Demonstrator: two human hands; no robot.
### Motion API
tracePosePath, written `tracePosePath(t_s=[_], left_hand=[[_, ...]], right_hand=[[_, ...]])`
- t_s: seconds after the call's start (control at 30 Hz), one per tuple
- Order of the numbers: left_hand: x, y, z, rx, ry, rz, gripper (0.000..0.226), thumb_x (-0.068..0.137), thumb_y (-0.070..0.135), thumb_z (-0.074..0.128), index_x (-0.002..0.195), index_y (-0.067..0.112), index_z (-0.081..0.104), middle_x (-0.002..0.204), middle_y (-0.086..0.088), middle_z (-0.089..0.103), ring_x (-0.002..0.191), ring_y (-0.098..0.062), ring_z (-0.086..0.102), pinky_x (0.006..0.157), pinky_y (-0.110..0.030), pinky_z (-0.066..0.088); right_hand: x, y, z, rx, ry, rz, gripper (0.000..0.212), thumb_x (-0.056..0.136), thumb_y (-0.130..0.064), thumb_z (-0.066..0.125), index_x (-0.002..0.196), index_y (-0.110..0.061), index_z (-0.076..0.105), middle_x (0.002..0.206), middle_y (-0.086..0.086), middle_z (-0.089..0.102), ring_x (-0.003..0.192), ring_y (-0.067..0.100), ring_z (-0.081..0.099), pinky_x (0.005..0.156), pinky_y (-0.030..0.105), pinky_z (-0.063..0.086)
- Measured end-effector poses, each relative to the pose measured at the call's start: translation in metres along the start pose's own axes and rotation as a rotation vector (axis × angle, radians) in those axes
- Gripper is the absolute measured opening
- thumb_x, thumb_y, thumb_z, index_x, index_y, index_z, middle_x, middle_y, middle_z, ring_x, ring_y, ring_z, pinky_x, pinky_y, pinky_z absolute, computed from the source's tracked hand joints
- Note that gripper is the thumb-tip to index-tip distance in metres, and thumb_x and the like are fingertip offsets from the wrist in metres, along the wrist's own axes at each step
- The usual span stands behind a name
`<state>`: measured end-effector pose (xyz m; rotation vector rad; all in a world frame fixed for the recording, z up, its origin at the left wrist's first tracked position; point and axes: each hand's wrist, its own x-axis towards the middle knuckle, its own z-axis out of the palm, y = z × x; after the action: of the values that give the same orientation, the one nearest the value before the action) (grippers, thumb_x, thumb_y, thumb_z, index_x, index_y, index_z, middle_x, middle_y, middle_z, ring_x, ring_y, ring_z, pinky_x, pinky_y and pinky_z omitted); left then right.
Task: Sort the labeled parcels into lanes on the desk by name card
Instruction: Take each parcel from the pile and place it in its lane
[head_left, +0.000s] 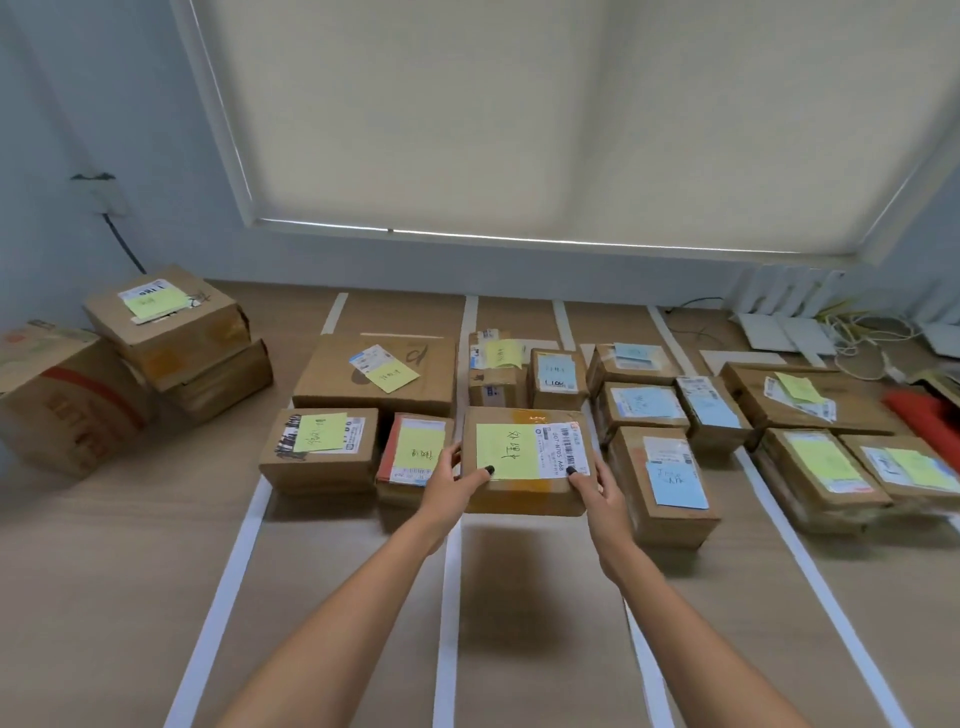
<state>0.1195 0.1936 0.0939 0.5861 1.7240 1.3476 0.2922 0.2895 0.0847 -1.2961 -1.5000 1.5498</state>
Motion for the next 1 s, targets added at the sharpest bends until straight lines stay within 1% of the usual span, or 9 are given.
tracePosePath(t_s=[0.1, 0.17, 0.3, 0.37, 0.5, 0.67, 0.8, 0.93, 1.0], left_hand=[[0.010, -0.009, 0.020, 0.092, 0.024, -0.012, 0.051, 0.096, 0.022, 0.050, 0.143, 0.023, 0.029, 0.140, -0.002, 0.048, 0.124, -0.016, 0.046, 0.095, -0.028, 0.042], [0.019, -0.016, 0.029, 0.144, 0.045, -0.017, 0.047, 0.098, 0.022, 0.047, 0.142, 0.023, 0.031, 0.139, -0.002, 0.048, 0.124, -0.015, 0.046, 0.093, -0.026, 0.042], [0.045, -0.025, 0.041, 0.255, 0.138, -0.043, 0.047, 0.097, 0.023, 0.046, 0.142, 0.021, 0.034, 0.140, -0.007, 0.040, 0.127, -0.022, 0.044, 0.105, -0.039, 0.042], [0.060, -0.028, 0.043, 0.298, 0.156, -0.070, 0.049, 0.097, 0.023, 0.046, 0.144, 0.021, 0.032, 0.142, -0.008, 0.040, 0.129, -0.025, 0.042, 0.106, -0.041, 0.040], [0.096, -0.035, 0.042, 0.279, 0.127, -0.128, 0.050, 0.098, 0.017, 0.043, 0.146, 0.023, 0.028, 0.144, -0.005, 0.043, 0.132, -0.024, 0.040, 0.103, -0.036, 0.038], [0.138, -0.039, 0.044, 0.209, 0.106, -0.137, 0.051, 0.099, 0.019, 0.041, 0.147, 0.027, 0.025, 0.145, -0.002, 0.042, 0.134, -0.021, 0.038, 0.098, -0.030, 0.037], [0.159, -0.037, 0.045, 0.193, 0.140, -0.142, 0.052, 0.099, 0.019, 0.043, 0.147, 0.027, 0.025, 0.147, -0.002, 0.040, 0.135, -0.022, 0.035, 0.095, -0.028, 0.035], [0.164, -0.030, 0.045, 0.200, 0.198, -0.131, 0.050, 0.099, 0.020, 0.042, 0.146, 0.025, 0.028, 0.146, -0.004, 0.041, 0.134, -0.024, 0.037, 0.102, -0.035, 0.037], [0.157, -0.026, 0.044, 0.217, 0.219, -0.117, 0.050, 0.099, 0.024, 0.043, 0.146, 0.024, 0.028, 0.147, -0.004, 0.040, 0.134, -0.025, 0.037, 0.104, -0.038, 0.037]], right_hand=[[0.014, 0.013, -0.013, -0.107, -0.002, 0.010, 0.053, 0.094, -0.034, 0.054, 0.143, -0.030, 0.035, 0.134, 0.001, 0.042, 0.114, 0.011, 0.045, 0.093, 0.026, 0.041], [0.024, 0.022, -0.016, -0.139, -0.008, 0.030, 0.055, 0.093, -0.033, 0.054, 0.144, -0.029, 0.034, 0.133, 0.003, 0.038, 0.113, 0.013, 0.042, 0.098, 0.032, 0.040], [0.048, 0.035, -0.016, -0.105, -0.068, 0.089, 0.052, 0.095, -0.027, 0.053, 0.144, -0.026, 0.035, 0.136, 0.006, 0.043, 0.120, 0.018, 0.047, 0.103, 0.038, 0.043], [0.061, 0.039, -0.015, -0.088, -0.090, 0.114, 0.053, 0.095, -0.025, 0.053, 0.144, -0.027, 0.034, 0.138, 0.003, 0.046, 0.121, 0.018, 0.046, 0.101, 0.036, 0.043], [0.092, 0.048, -0.011, -0.094, -0.151, 0.158, 0.056, 0.094, -0.022, 0.055, 0.144, -0.031, 0.031, 0.143, -0.001, 0.044, 0.128, 0.019, 0.041, 0.102, 0.037, 0.039], [0.128, 0.055, 0.000, -0.092, -0.184, 0.143, 0.059, 0.092, -0.021, 0.057, 0.143, -0.034, 0.029, 0.144, -0.005, 0.043, 0.128, 0.013, 0.039, 0.095, 0.028, 0.038], [0.147, 0.056, 0.006, -0.076, -0.182, 0.135, 0.064, 0.091, -0.017, 0.058, 0.145, -0.033, 0.026, 0.145, -0.004, 0.042, 0.129, 0.014, 0.039, 0.095, 0.026, 0.038], [0.154, 0.050, 0.004, -0.097, -0.176, 0.127, 0.069, 0.090, -0.013, 0.059, 0.146, -0.030, 0.023, 0.146, 0.000, 0.040, 0.134, 0.019, 0.037, 0.099, 0.028, 0.037], [0.152, 0.044, 0.001, -0.153, -0.149, 0.115, 0.071, 0.090, -0.012, 0.059, 0.148, -0.029, 0.021, 0.150, 0.002, 0.035, 0.137, 0.022, 0.034, 0.103, 0.033, 0.037]])
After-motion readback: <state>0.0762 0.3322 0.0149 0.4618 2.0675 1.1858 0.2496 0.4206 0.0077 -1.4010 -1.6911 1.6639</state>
